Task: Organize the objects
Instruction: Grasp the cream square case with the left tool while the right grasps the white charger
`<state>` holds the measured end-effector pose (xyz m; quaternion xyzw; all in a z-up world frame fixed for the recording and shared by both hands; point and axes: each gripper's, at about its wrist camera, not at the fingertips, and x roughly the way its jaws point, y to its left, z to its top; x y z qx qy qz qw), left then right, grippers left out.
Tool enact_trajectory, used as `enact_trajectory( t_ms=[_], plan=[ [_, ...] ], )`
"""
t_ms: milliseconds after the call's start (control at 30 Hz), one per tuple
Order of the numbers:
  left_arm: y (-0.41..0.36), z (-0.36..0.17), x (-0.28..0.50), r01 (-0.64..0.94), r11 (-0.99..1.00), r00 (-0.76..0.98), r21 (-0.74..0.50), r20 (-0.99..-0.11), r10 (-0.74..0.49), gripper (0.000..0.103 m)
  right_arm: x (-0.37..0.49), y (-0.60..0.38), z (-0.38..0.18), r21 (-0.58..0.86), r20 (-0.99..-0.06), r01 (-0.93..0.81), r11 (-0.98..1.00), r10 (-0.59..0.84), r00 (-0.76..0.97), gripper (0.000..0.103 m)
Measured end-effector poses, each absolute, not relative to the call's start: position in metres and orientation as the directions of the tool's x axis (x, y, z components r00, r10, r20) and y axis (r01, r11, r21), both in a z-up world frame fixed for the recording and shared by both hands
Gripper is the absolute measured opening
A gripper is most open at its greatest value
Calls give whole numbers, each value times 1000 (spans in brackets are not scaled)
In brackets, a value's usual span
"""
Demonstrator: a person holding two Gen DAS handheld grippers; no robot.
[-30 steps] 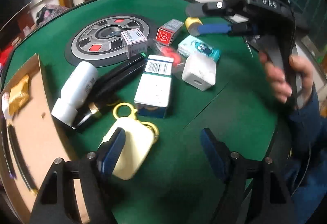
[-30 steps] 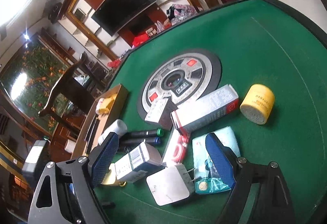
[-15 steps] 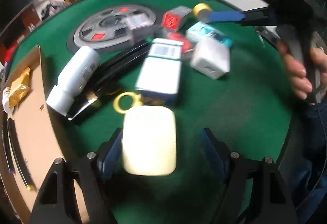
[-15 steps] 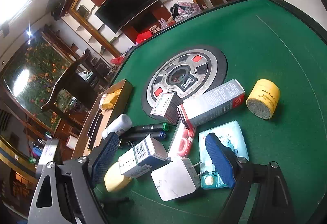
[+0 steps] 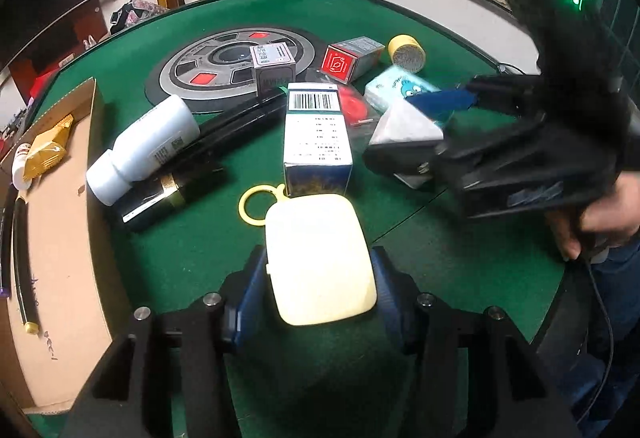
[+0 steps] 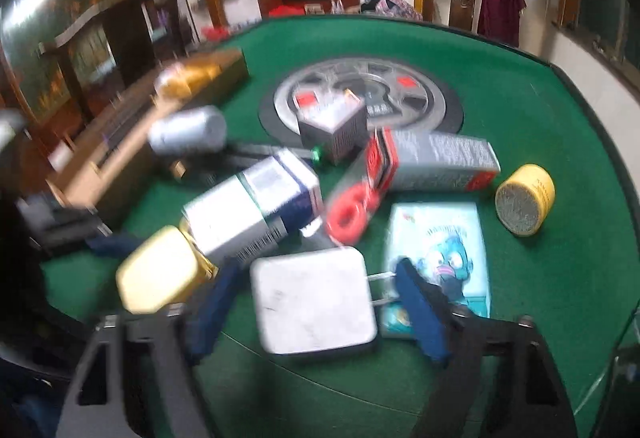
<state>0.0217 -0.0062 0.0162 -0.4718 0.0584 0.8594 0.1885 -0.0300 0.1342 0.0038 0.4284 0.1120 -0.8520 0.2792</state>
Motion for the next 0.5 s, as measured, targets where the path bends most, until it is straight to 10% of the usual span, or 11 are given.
enact_trajectory(
  t_ms=[500],
  plan=[
    [-17,31,31,-355,-921,-523,-160,-782,338,47,-35,165,24,185,-691,542,-820,-500,-521,72]
  ],
)
